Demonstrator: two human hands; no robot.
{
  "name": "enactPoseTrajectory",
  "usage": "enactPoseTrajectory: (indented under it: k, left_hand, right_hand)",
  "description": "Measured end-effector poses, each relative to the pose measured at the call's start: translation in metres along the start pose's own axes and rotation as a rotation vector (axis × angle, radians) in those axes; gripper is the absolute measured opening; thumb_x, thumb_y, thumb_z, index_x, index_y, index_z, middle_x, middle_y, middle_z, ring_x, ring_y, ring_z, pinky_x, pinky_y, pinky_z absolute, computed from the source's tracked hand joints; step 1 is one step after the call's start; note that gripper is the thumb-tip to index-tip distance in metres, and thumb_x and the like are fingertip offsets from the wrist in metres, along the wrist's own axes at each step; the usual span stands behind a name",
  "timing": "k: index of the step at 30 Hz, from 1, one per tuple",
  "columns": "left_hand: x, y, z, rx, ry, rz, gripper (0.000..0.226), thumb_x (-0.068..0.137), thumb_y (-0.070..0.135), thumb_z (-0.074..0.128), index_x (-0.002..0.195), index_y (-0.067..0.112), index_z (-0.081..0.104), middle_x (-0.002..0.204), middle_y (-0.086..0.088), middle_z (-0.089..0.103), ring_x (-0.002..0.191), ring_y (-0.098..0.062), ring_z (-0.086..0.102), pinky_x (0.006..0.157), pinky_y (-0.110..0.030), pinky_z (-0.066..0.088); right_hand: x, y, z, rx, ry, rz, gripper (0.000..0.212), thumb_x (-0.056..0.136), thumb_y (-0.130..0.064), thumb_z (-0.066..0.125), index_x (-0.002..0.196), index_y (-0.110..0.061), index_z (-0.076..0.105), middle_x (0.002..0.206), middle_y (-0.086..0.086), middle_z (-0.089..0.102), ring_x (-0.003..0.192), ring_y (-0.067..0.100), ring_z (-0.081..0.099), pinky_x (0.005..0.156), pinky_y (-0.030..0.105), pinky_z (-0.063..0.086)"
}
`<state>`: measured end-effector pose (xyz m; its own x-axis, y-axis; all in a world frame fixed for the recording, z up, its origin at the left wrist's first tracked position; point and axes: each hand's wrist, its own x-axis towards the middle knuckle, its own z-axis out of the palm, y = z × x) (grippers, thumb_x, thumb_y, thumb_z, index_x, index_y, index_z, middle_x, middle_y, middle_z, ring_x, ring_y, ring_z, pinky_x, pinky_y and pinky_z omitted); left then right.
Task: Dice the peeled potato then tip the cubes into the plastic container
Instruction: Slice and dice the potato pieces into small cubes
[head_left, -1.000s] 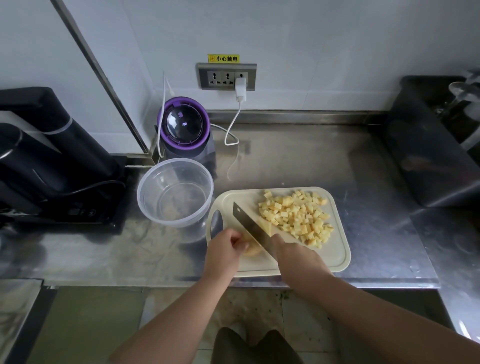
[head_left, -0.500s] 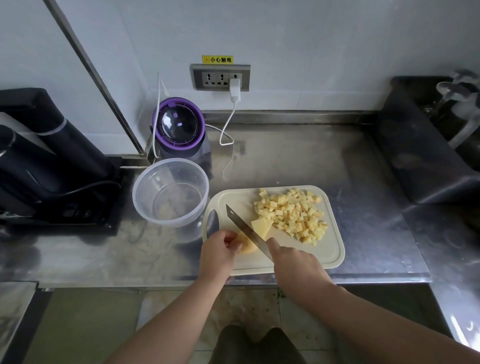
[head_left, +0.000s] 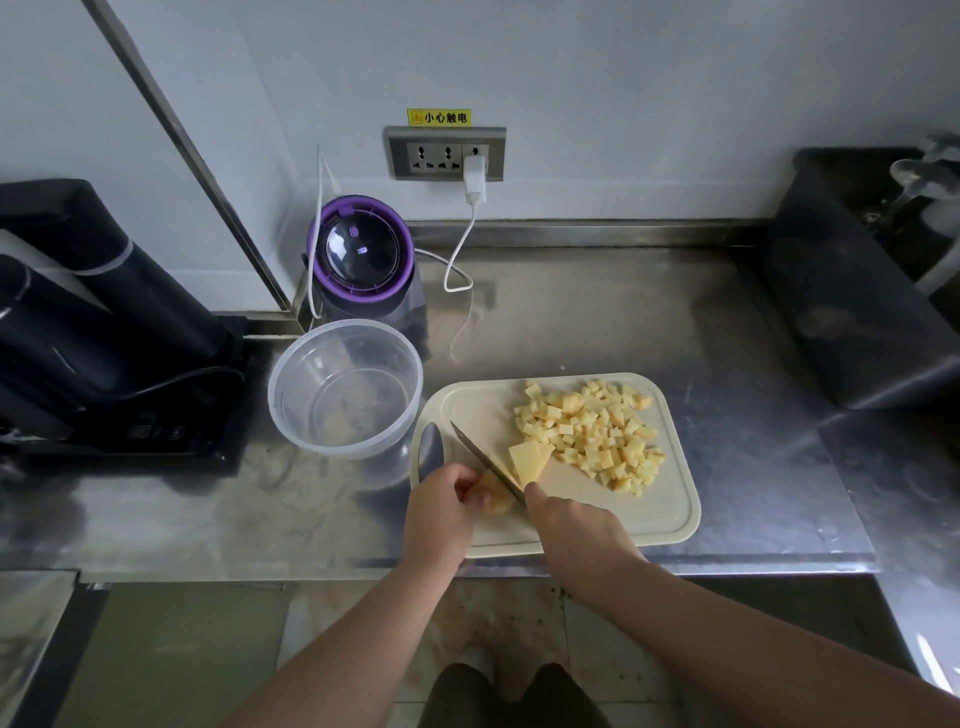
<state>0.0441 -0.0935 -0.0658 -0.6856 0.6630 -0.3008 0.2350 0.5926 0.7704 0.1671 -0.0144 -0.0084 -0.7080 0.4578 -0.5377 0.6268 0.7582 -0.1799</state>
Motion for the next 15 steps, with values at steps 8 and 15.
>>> enactPoseTrajectory:
  k: [8, 15]
  left_hand:
    - [0.003, -0.006, -0.003, -0.020, -0.051, -0.024, 0.016, 0.087, 0.021, 0.068, 0.102, 0.013, 0.067, 0.098, 0.003, 0.070, 0.095, -0.015, 0.065, 0.090, -0.029, 0.051]
    - [0.000, -0.005, -0.001, -0.010, -0.004, -0.029, 0.020, 0.088, 0.025, 0.066, 0.105, 0.014, 0.067, 0.101, 0.002, 0.070, 0.097, -0.016, 0.065, 0.090, -0.039, 0.054]
  right_hand:
    - [-0.008, 0.009, -0.006, 0.101, 0.061, 0.078, 0.046, 0.094, -0.004, 0.053, 0.129, -0.023, 0.030, 0.080, -0.002, 0.051, 0.069, 0.013, 0.058, 0.061, 0.026, 0.050]
    - [-0.020, 0.006, -0.003, 0.073, 0.089, 0.031, 0.048, 0.095, -0.006, 0.052, 0.132, -0.022, 0.027, 0.075, -0.005, 0.044, 0.065, 0.011, 0.053, 0.057, 0.023, 0.046]
